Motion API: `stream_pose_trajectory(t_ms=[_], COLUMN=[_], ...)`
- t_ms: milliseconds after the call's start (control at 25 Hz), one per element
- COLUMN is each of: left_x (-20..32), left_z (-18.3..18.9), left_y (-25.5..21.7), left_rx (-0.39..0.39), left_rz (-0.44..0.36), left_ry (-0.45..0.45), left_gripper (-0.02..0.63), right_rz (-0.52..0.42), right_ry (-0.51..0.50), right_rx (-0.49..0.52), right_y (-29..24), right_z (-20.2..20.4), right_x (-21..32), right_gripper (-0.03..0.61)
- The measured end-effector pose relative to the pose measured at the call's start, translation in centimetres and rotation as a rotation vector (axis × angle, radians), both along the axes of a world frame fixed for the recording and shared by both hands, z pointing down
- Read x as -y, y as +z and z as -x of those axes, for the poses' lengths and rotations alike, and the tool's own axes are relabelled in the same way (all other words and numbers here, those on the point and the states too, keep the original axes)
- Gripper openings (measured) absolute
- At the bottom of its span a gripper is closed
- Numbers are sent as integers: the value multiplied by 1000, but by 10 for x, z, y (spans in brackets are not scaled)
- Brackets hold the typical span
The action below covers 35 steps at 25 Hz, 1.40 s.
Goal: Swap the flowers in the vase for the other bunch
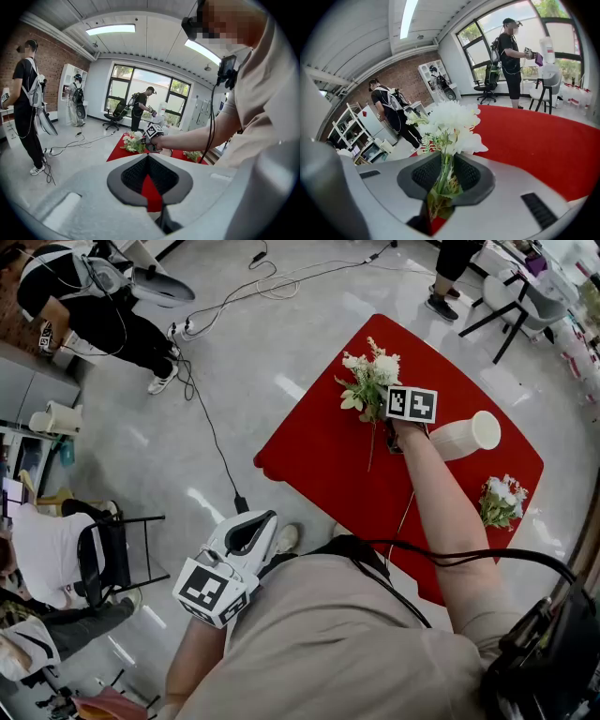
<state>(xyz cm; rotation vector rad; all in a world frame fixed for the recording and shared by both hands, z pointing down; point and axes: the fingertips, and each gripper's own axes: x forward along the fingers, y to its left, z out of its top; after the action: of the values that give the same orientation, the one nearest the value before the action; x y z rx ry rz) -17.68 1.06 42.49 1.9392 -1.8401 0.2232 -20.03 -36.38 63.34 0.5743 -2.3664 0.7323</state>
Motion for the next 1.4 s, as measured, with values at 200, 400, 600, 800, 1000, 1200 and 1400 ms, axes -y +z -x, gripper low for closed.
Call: stream_pose_trajectory(t_ms=[200, 400, 600, 800, 1000, 1200, 1400], left_x=[3, 7, 7, 4, -2, -8, -15], left_z=[1, 2, 0, 0, 2, 5, 9], left_y=[-1, -3, -2, -3, -7, -11, -11], left_rx=[13, 14, 11, 4, 0, -5, -25], left_rz=[-1, 0, -3, -6, -14, -33, -46], left_ry=[6, 10, 30, 59, 101, 145, 190], left_gripper=[6, 6, 6, 6, 6, 6, 6], right_rz=[-1, -36, -56, -70, -94, -106, -111], right_ry=[1, -7, -8, -4, 29, 53, 88], right_rx=[10, 6, 8, 12, 11, 19, 36], right_y=[2, -4, -11, -23, -35, -48, -60], right_z=[1, -1, -3, -7, -17, -31, -46], right_x=[-1, 0, -2, -8, -14, -28, -45], right_gripper=[125, 178, 217, 219, 219, 219, 217])
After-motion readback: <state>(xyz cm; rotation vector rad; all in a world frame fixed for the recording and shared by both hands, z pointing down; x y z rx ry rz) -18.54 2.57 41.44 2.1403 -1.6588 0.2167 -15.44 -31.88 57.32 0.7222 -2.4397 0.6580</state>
